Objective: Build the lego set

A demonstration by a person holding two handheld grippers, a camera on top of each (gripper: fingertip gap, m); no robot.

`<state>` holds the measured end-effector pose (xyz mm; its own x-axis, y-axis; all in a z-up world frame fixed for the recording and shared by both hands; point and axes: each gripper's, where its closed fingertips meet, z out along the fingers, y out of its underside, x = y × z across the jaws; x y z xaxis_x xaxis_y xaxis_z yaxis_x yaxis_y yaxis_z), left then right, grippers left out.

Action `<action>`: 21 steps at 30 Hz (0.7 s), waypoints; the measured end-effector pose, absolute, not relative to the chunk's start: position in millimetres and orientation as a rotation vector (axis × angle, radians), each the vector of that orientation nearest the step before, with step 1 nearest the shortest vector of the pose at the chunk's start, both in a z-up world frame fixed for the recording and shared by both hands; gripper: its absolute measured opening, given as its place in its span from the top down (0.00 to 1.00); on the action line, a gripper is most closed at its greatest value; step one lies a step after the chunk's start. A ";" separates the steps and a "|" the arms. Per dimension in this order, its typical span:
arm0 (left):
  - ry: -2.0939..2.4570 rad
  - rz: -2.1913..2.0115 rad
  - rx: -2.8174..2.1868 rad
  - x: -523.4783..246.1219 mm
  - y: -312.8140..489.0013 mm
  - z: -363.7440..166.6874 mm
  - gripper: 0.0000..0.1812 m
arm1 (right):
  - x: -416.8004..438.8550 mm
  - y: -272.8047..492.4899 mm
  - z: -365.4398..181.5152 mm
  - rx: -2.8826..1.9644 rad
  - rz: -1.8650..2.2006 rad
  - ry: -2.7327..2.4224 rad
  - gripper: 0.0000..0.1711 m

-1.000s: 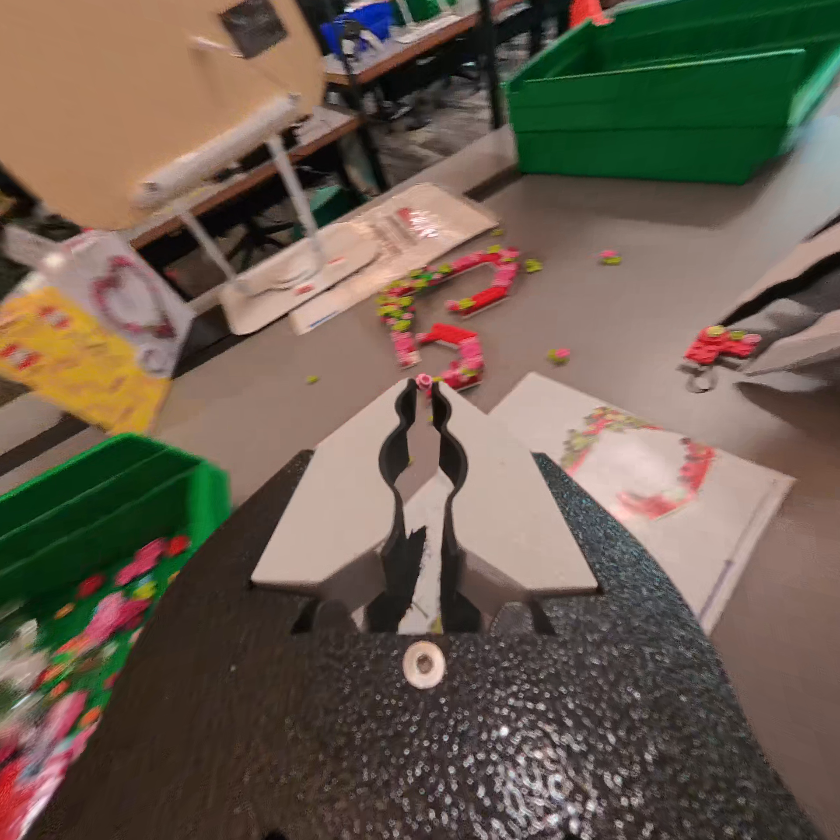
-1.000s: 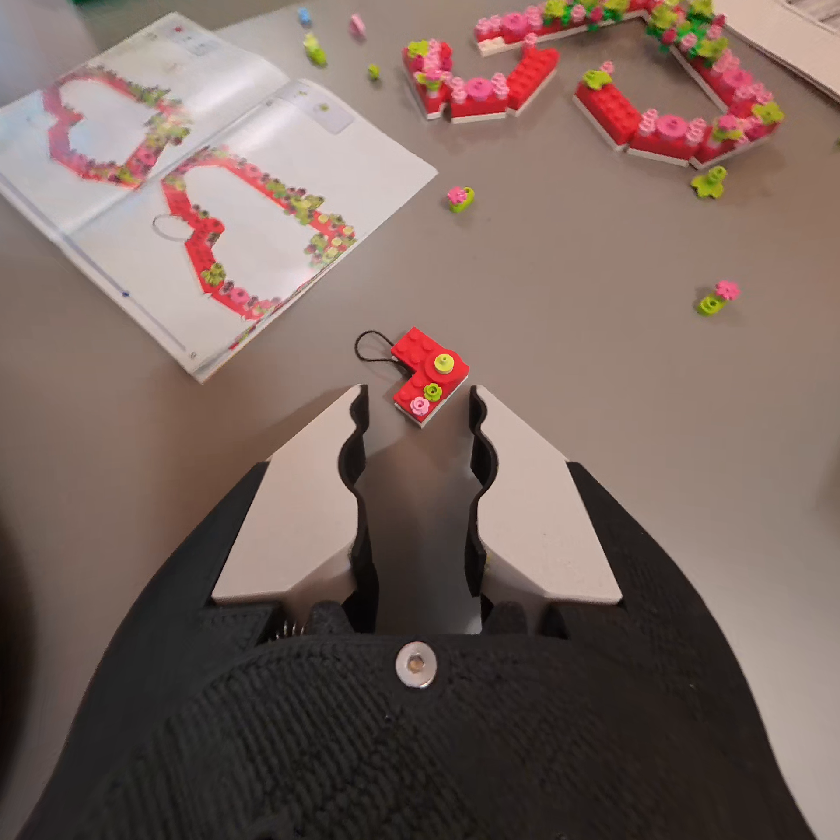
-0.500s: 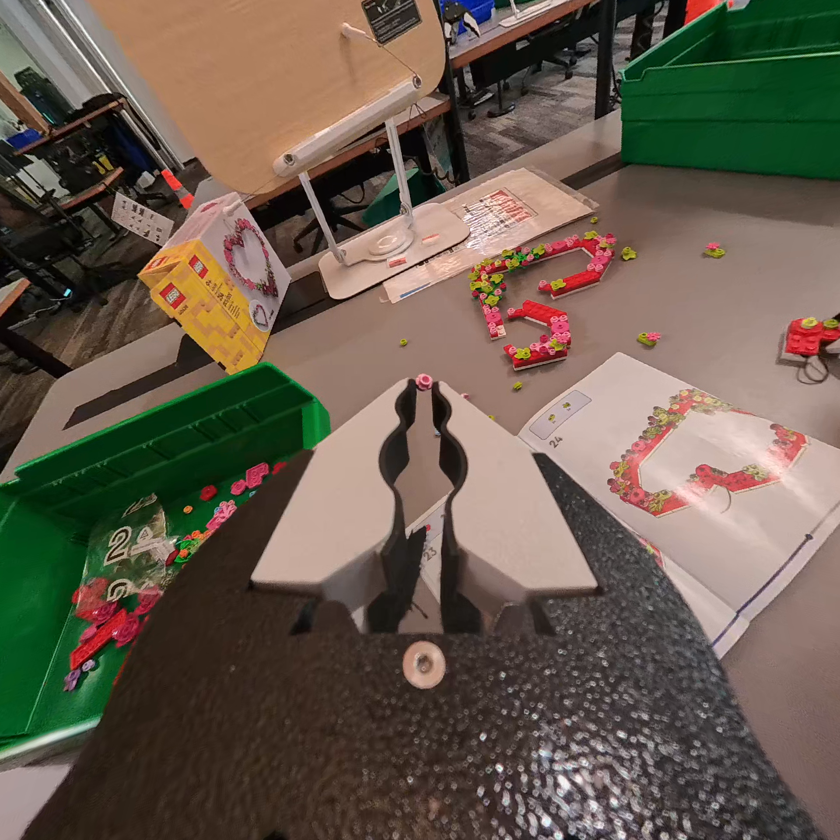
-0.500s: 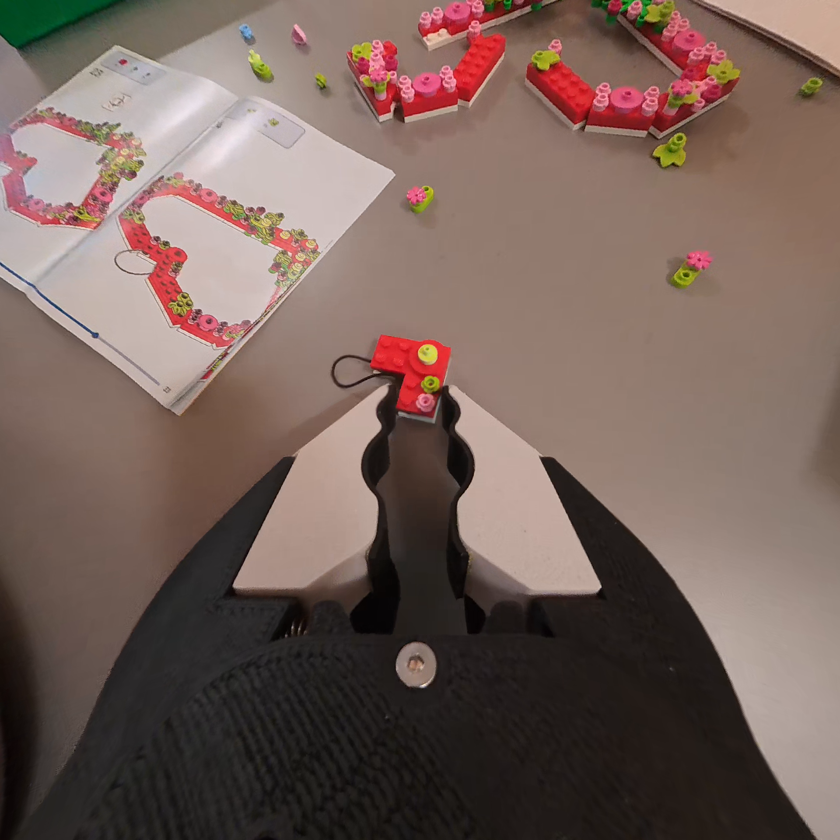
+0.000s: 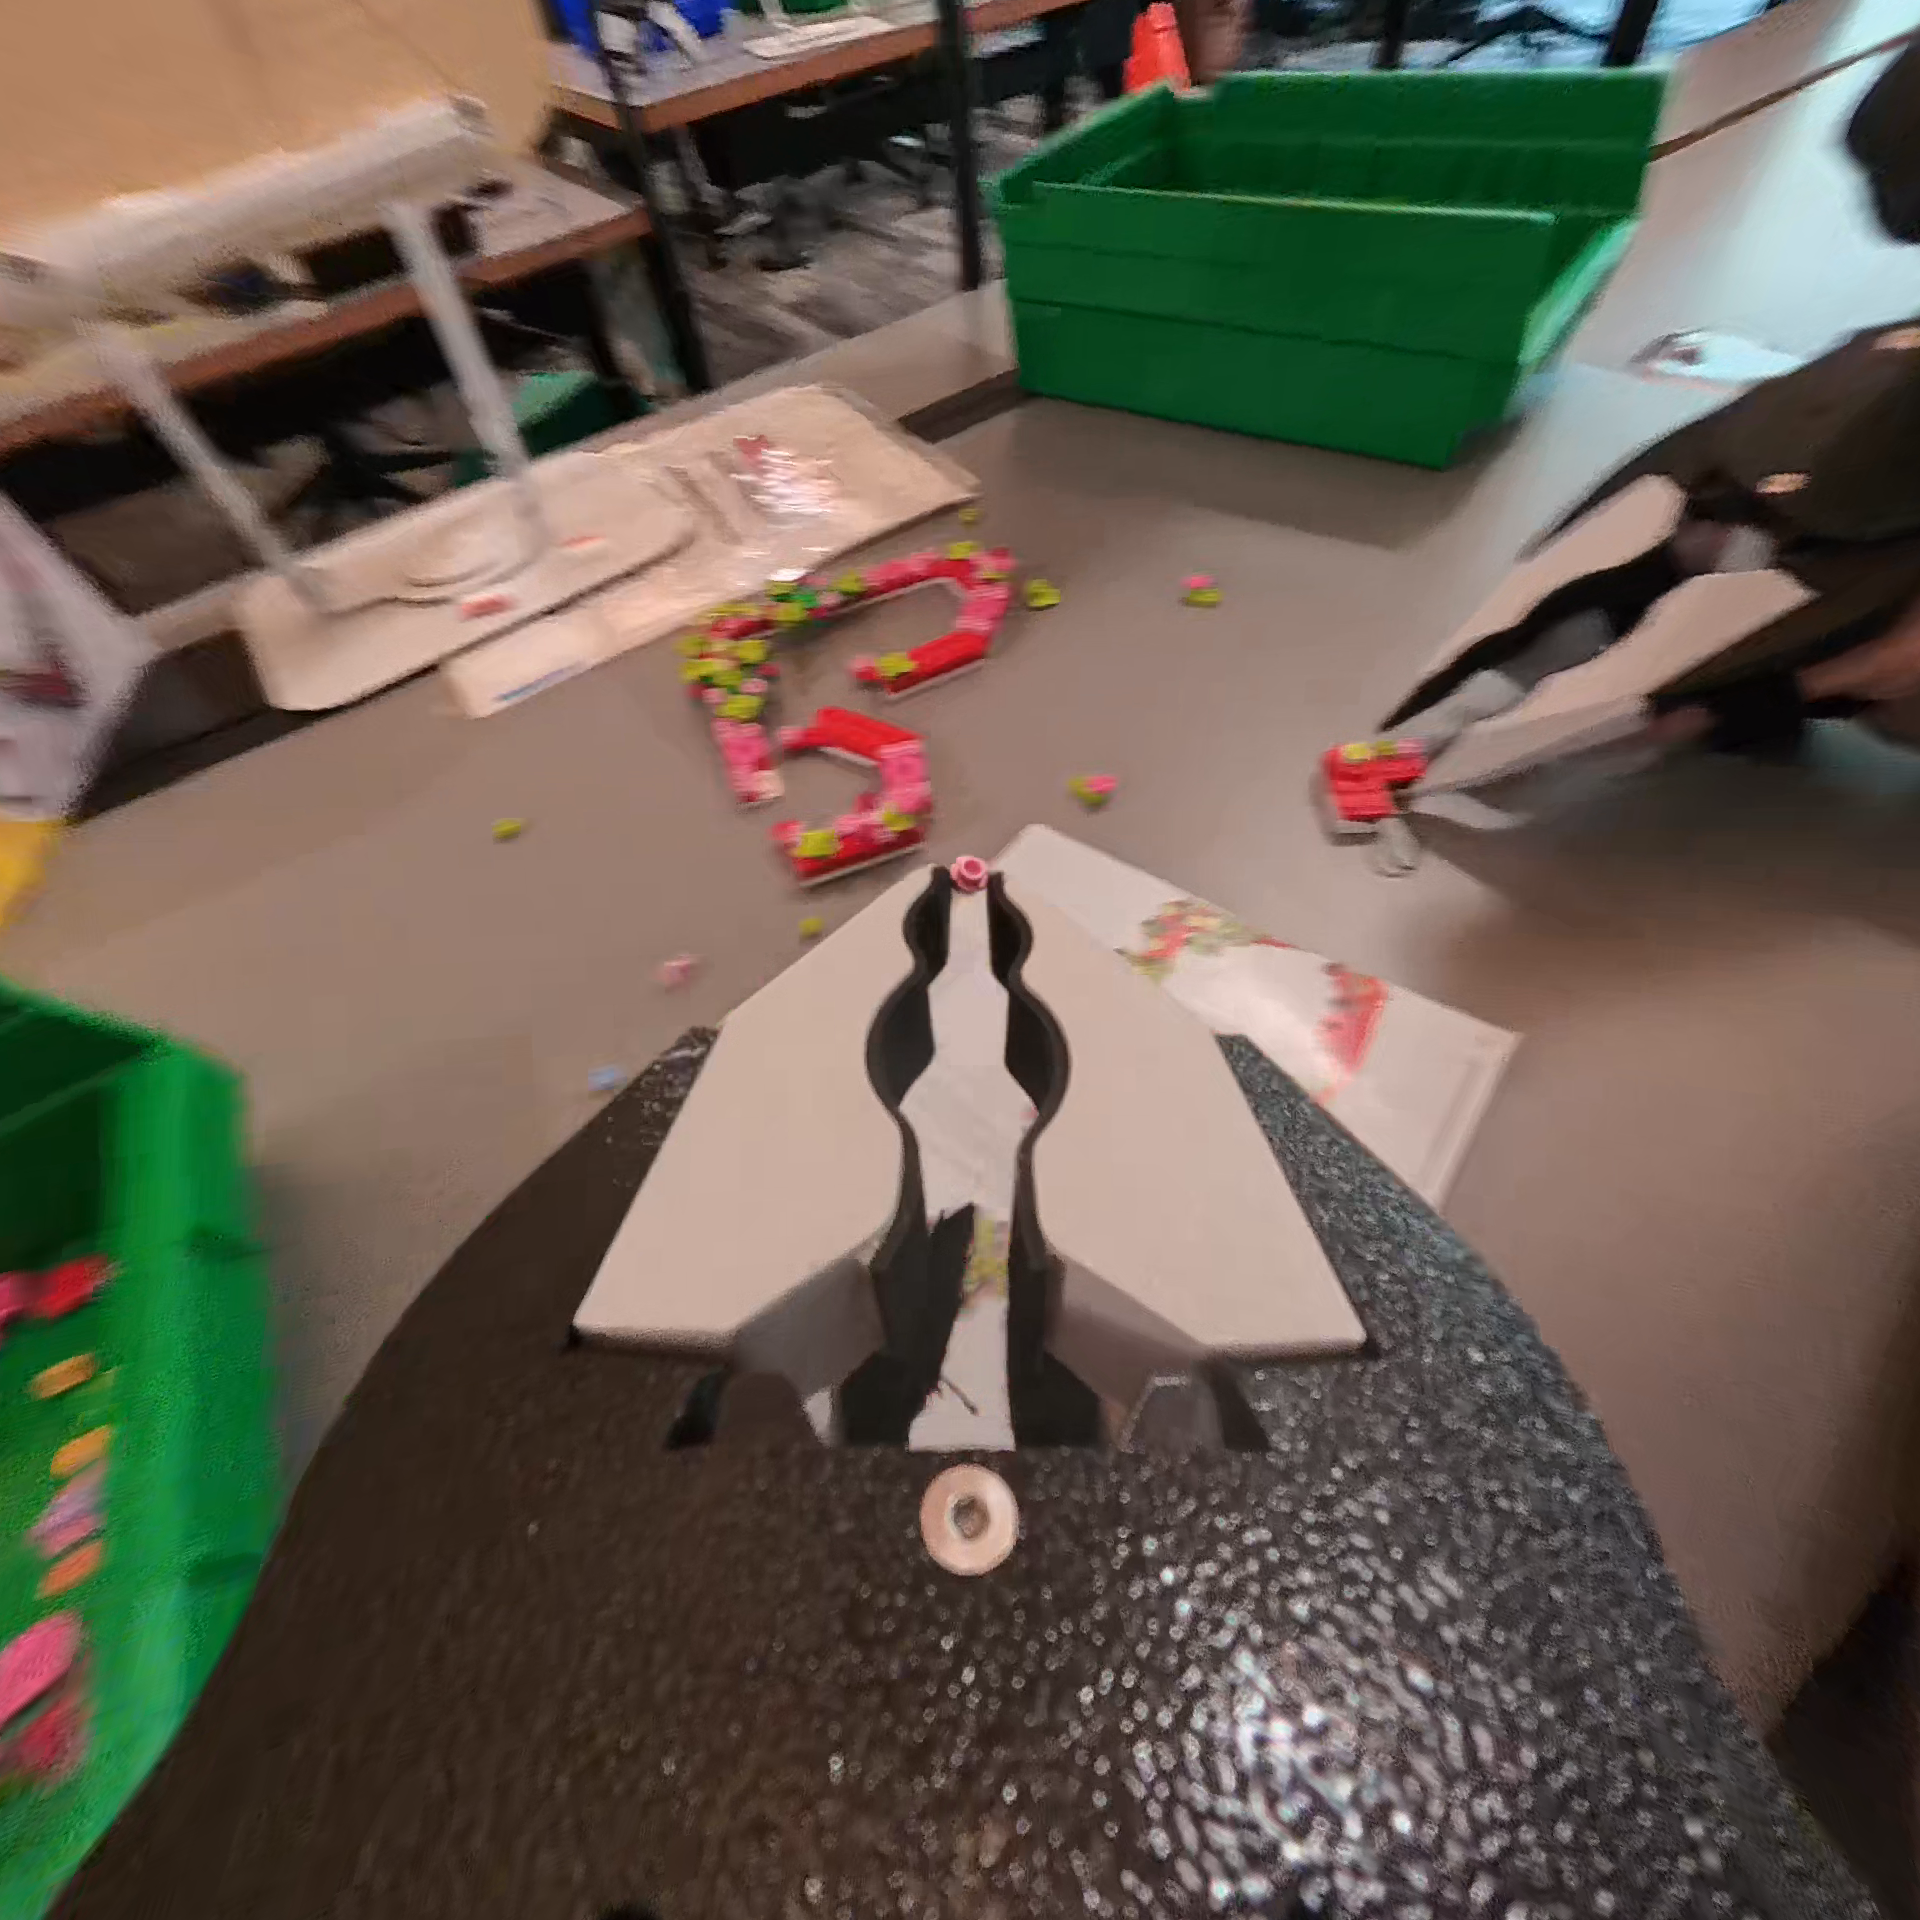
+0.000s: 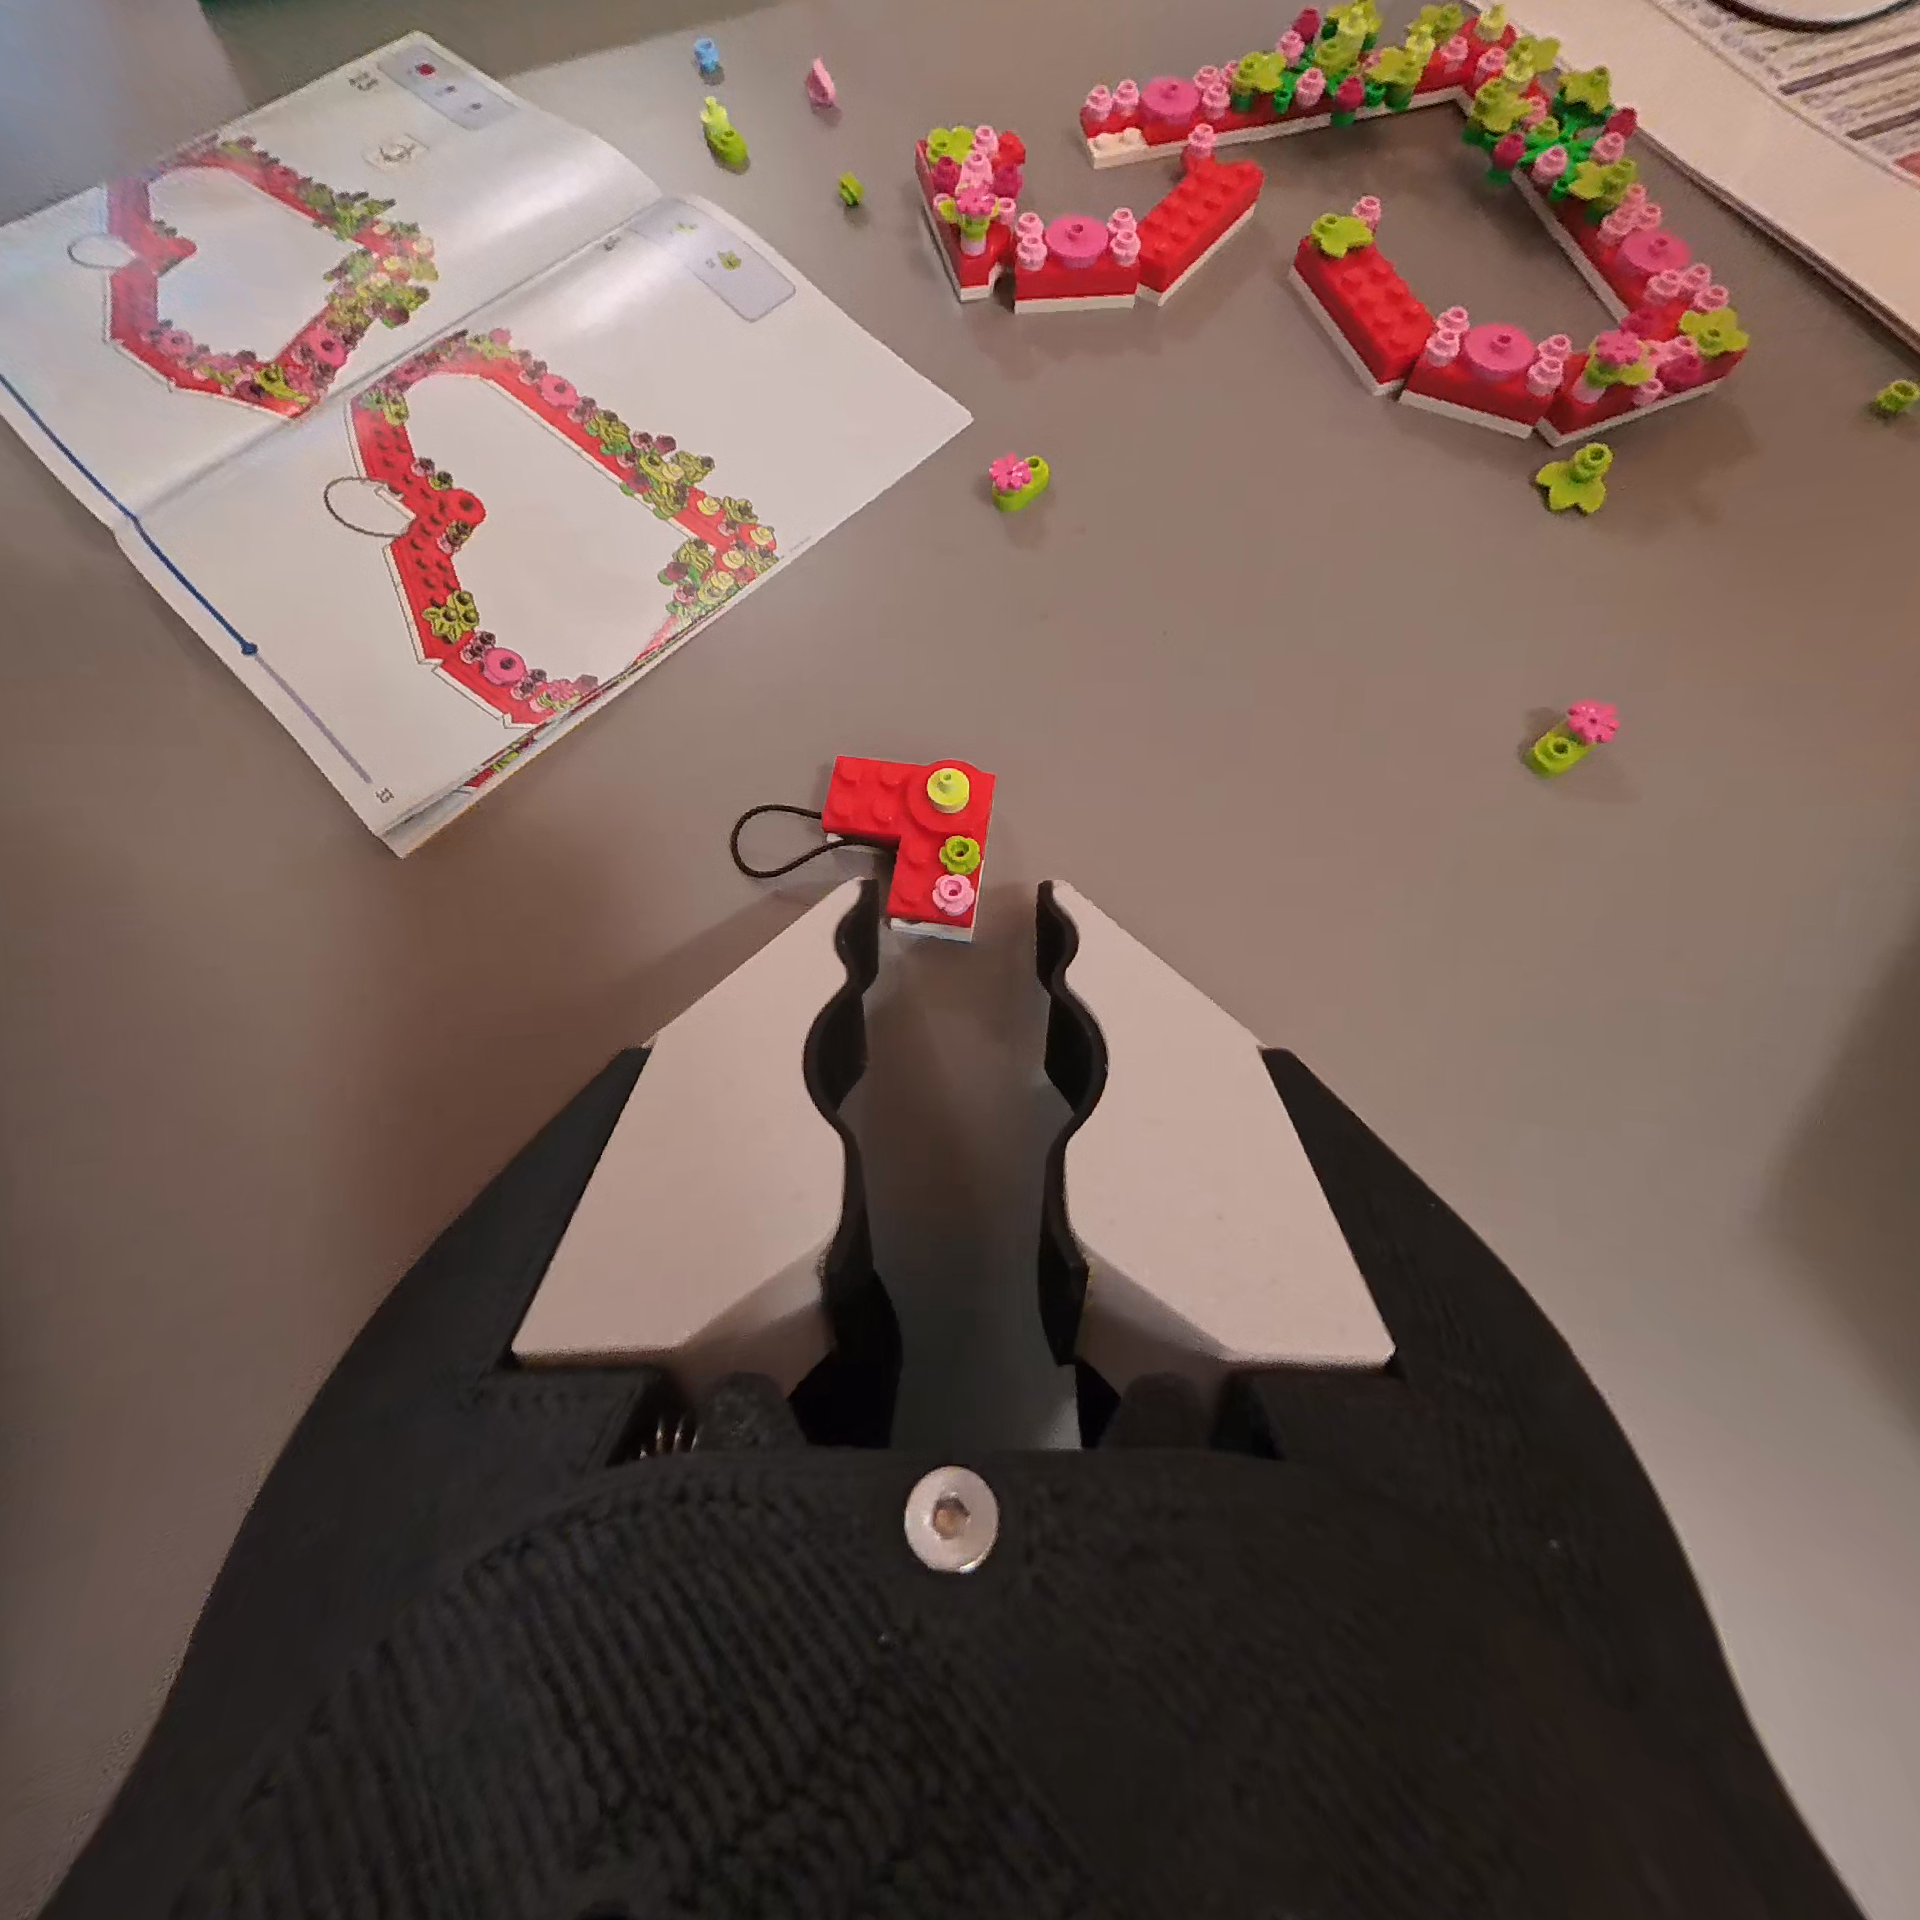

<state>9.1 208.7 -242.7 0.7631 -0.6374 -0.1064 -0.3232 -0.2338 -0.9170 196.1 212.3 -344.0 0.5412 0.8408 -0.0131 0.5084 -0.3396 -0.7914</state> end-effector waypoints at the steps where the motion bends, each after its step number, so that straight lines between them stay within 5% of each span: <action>1: 0.773 -0.410 -1.845 25.8 205.5 -250.0 0.97 | 194.8 211.8 -344.2 -2.002 0.559 -1.113 0.84; 9: 1.063 -0.626 -1.816 138.8 183.5 -296.7 0.97 | 188.6 211.8 -349.6 -1.990 0.566 -1.213 0.91; 21: 1.187 -0.554 -1.900 167.1 199.3 -329.5 0.97 | 186.3 209.2 -349.8 -1.977 0.561 -1.235 0.91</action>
<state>167.1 199.3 -329.5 0.4613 -0.8858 -0.0505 -0.5307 -0.2299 -0.8158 186.3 209.2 -349.8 0.4447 0.8956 0.0142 0.5787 -0.2751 -0.7678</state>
